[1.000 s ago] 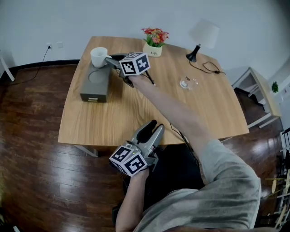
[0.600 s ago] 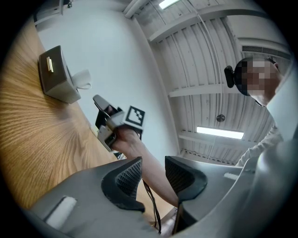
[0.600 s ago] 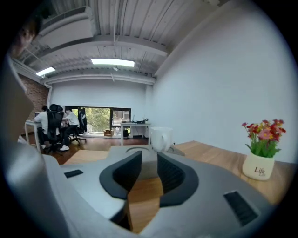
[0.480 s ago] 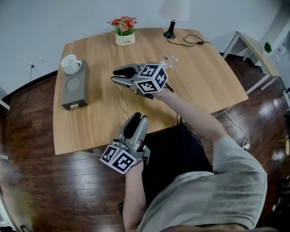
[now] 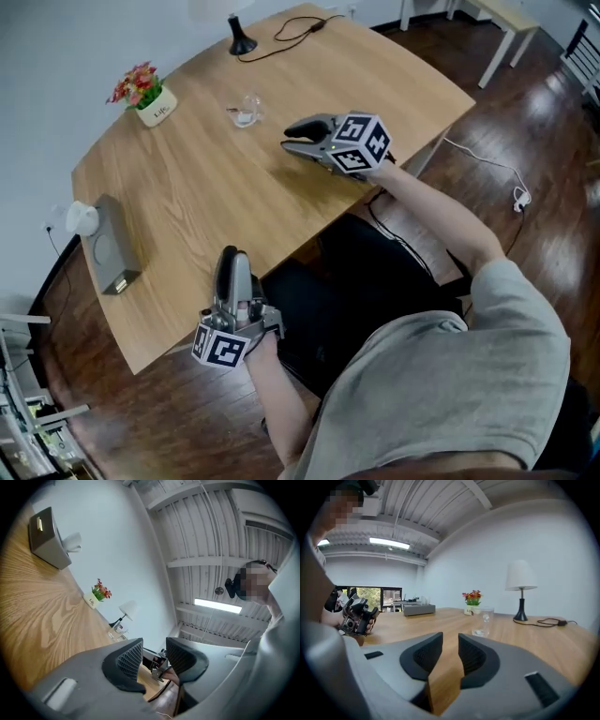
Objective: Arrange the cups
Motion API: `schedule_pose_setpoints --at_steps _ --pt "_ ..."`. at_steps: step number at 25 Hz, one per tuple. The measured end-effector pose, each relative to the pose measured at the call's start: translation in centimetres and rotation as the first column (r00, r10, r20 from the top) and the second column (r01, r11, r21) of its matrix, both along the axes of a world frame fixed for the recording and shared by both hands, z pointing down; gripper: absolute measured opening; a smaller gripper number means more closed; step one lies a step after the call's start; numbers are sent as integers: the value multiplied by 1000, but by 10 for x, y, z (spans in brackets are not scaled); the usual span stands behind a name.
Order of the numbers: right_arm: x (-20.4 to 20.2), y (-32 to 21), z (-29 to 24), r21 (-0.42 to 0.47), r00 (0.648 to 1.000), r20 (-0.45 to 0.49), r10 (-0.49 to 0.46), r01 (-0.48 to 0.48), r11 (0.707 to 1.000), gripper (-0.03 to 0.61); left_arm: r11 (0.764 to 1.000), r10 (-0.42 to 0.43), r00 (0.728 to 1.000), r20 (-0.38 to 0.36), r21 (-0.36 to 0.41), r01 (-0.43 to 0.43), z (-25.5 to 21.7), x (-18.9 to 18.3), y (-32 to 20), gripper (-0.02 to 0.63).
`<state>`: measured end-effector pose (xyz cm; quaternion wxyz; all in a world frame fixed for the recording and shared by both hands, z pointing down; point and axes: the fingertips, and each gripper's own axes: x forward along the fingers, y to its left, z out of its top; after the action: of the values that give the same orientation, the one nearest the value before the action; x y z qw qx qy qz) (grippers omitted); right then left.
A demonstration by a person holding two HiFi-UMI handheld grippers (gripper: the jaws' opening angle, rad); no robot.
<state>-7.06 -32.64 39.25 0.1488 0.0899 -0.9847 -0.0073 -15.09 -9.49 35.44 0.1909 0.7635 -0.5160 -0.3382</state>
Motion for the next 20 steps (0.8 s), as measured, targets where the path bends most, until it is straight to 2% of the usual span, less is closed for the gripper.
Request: schedule_pose_setpoints --at_steps 5,9,12,14,16,20 --pt "29 -18 7 -82 997 43 63 -60 995 120 1000 19 999 -27 14 -18 -3 -1 -9 164" --pt "33 -21 6 -84 995 57 79 -74 994 121 999 26 996 -89 39 -23 -7 -7 -9 150" --pt "32 -26 4 -79 995 57 86 -81 994 123 999 29 994 -103 44 -25 -9 -7 -12 146" --pt "29 -33 3 -72 992 57 111 -107 992 246 999 29 994 -108 44 -24 -9 -7 -12 143" --pt "23 -40 4 -66 991 46 128 -125 990 282 999 31 993 -114 46 -26 -9 -8 -12 143" --pt "4 -53 7 -35 988 15 156 -156 987 281 998 36 993 -115 49 -31 -9 -7 -12 143"
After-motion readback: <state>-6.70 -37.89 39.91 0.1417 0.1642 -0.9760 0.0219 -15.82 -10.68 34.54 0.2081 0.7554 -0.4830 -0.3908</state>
